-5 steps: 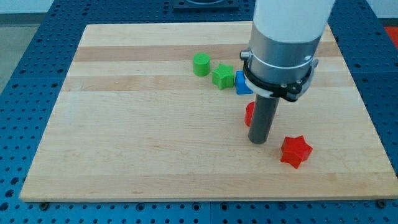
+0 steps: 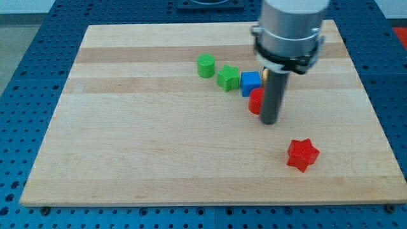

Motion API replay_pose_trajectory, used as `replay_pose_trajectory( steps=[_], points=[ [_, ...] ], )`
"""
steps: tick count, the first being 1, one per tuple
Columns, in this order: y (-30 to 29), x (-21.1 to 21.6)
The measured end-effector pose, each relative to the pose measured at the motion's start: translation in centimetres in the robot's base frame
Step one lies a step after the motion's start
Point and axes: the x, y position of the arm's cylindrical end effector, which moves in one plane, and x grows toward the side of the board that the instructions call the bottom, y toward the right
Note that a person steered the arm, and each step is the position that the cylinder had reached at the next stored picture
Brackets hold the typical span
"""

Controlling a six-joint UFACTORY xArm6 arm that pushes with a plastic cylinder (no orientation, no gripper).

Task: Point your arm at the center

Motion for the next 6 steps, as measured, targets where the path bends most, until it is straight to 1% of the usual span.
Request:
replay_pose_trajectory(
  steps=[1, 2, 3, 4, 5, 6],
  points=[
    [7.7, 0.4],
    [10.9, 4.0],
    [10.2, 6.2],
    [8.6, 6.5],
    [5.3, 8.3],
    [2.8, 8.7]
  ],
)
